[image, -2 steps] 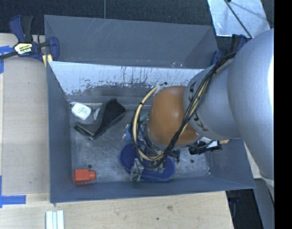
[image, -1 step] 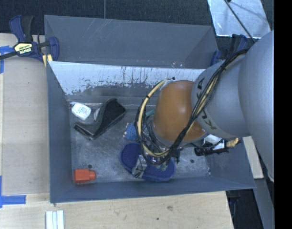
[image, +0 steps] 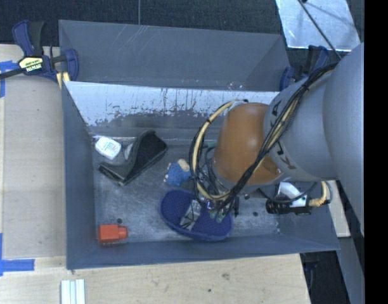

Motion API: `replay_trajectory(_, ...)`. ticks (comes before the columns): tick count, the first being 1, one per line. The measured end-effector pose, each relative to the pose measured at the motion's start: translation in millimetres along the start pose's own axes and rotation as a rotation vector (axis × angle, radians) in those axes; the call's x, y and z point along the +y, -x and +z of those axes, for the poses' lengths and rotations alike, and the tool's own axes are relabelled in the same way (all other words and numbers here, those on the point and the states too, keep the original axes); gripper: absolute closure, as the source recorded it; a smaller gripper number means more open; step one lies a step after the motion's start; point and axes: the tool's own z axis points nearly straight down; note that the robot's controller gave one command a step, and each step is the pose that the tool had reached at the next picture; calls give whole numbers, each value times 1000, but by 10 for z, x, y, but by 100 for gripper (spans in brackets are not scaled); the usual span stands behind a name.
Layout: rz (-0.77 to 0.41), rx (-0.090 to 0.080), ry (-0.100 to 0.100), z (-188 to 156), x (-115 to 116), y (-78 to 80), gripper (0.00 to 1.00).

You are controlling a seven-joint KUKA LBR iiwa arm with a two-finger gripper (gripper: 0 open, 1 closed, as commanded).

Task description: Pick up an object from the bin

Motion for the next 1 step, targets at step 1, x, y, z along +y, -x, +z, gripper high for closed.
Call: replay_trajectory(1, 160, 10, -4, 371, 39, -56, 0)
